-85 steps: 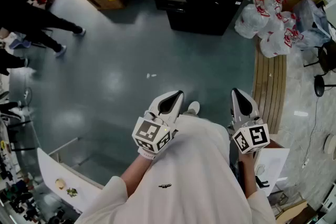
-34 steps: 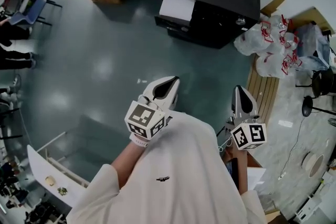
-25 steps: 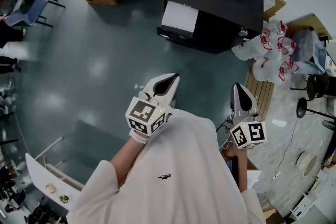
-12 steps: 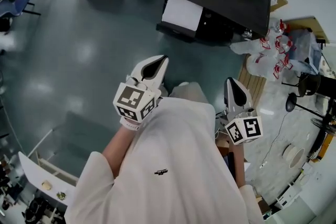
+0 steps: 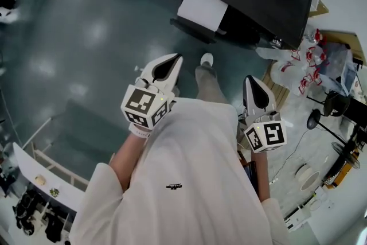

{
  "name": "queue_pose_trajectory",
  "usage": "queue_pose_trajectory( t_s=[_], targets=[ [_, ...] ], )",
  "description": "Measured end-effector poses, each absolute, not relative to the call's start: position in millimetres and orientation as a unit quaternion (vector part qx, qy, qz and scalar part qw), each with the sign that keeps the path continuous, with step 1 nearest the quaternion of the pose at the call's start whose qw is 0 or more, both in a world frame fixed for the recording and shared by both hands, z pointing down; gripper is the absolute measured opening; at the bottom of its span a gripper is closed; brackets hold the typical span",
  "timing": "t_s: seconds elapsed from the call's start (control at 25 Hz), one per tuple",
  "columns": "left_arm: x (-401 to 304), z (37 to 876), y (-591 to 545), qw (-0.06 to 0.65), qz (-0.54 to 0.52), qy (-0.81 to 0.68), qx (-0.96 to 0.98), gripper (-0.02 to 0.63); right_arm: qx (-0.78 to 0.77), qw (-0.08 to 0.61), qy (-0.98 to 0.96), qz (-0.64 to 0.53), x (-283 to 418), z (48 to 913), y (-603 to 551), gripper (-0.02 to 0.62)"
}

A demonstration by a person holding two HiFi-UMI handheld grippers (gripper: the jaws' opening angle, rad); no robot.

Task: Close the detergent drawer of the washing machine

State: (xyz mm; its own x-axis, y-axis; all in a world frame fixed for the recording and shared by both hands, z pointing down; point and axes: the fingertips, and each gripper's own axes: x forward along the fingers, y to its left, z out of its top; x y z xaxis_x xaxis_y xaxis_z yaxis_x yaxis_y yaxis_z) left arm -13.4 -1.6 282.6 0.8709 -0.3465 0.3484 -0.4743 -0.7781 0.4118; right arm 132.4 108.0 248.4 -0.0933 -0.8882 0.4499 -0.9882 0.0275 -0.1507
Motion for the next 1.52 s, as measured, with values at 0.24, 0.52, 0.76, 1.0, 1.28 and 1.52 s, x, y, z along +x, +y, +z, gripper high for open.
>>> queue_pose_trajectory(
  t_s=[0.24, 0.52, 0.76, 1.0, 1.28, 1.52],
  targets=[
    [27, 280, -13, 0.246, 0.138, -0.249, 0.926, 0.018, 0.628, 0.115, -0.743, 0.202, 179, 241, 69, -0.008],
    [69, 271, -25, 0.268, 0.129, -0.281, 0.912, 0.018, 0.595, 0.117, -0.770, 0.199, 223, 236, 29, -0.008],
    [71, 284, -30, 0.290, 0.122, -0.337, 0.887, 0.018, 0.568, 0.114, -0.785, 0.220, 245, 241, 5, 0.000],
    [52, 304, -32, 0.303, 0.108, -0.386, 0.865, 0.018, 0.508, 0.171, -0.816, 0.216, 236, 265, 3, 0.000],
    [30, 324, -33, 0.318, 0.097, -0.421, 0.844, 0.018, 0.478, 0.193, -0.829, 0.218, 222, 280, -13, 0.000],
    [10, 339, -36, 0.302, 0.104, -0.416, 0.851, 0.018, 0.460, 0.207, -0.833, 0.227, 188, 293, -12, 0.000]
  ],
)
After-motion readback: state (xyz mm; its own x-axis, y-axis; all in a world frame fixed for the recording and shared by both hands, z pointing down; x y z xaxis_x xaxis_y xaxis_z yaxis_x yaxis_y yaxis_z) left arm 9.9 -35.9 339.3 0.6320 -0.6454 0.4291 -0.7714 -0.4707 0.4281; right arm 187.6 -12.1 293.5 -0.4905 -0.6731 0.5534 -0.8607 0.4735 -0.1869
